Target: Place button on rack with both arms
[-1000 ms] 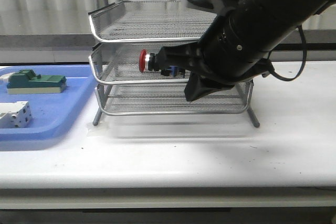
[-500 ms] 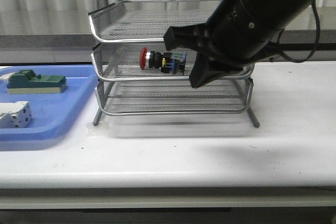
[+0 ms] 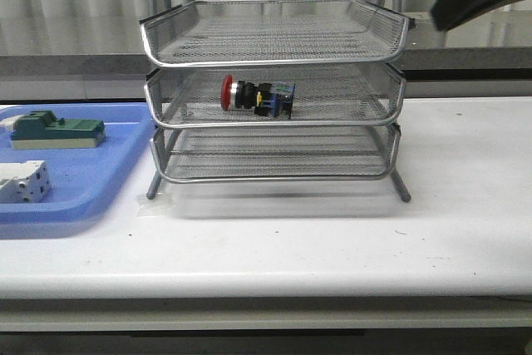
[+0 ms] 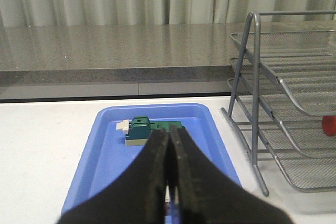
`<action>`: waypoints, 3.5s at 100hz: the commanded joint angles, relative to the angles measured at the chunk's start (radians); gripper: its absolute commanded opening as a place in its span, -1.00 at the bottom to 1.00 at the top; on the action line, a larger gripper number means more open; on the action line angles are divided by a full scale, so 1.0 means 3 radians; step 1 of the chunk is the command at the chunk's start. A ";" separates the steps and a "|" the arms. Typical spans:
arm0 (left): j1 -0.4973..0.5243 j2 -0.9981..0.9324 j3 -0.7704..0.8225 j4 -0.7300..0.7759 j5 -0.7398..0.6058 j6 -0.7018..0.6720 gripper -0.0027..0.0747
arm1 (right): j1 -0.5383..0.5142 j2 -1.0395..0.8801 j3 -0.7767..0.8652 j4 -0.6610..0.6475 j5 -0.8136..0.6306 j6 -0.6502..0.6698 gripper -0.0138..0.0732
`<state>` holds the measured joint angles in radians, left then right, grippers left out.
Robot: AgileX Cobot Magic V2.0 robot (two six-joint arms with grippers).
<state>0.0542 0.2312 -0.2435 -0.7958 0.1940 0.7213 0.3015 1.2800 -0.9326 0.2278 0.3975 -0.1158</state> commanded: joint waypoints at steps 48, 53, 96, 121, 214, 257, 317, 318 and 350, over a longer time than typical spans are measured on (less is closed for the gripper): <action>0.0008 0.0028 -0.0098 -0.0064 -0.0192 -0.0015 -0.98 | -0.0622 -0.2203 0.1163 -0.0100 -0.0052 -0.0032 -0.82; 0.0008 0.0028 -0.0098 -0.0064 -0.0192 -0.0015 -0.98 | -0.0622 -0.2389 0.1255 -0.0100 -0.0052 -0.0032 -0.82; 0.0008 0.0028 -0.0098 -0.0064 -0.0192 -0.0015 -0.98 | -0.0622 -0.3449 0.1585 -0.0155 0.0045 -0.0032 -0.82; 0.0008 0.0028 -0.0098 -0.0064 -0.0192 -0.0015 -0.98 | -0.0622 -0.3445 0.1585 -0.0155 0.0048 -0.0032 -0.82; 0.0008 0.0028 -0.0098 -0.0064 -0.0192 -0.0015 -0.98 | -0.0813 -0.3912 0.2384 -0.0612 -0.0833 0.0135 -0.82; 0.0008 0.0028 -0.0098 -0.0064 -0.0192 -0.0015 -0.98 | -0.0921 -0.4354 0.3125 -0.0820 -0.1081 0.0386 -0.82; 0.0008 0.0028 -0.0098 -0.0064 -0.0192 -0.0015 -0.98 | -0.0921 -0.4354 0.3201 -0.0831 -0.1179 0.0386 -0.82; 0.0008 0.0028 -0.0098 -0.0064 -0.0192 -0.0015 -0.98 | -0.0921 -0.4354 0.3201 -0.0831 -0.1179 0.0386 -0.82; 0.0008 0.0028 -0.0098 -0.0064 -0.0192 -0.0015 -0.98 | -0.0921 -0.4354 0.3201 -0.0831 -0.1179 0.0386 -0.82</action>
<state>0.0542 0.2312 -0.2435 -0.7958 0.1940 0.7213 0.0306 -0.0109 0.0259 -0.0072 0.1287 0.0000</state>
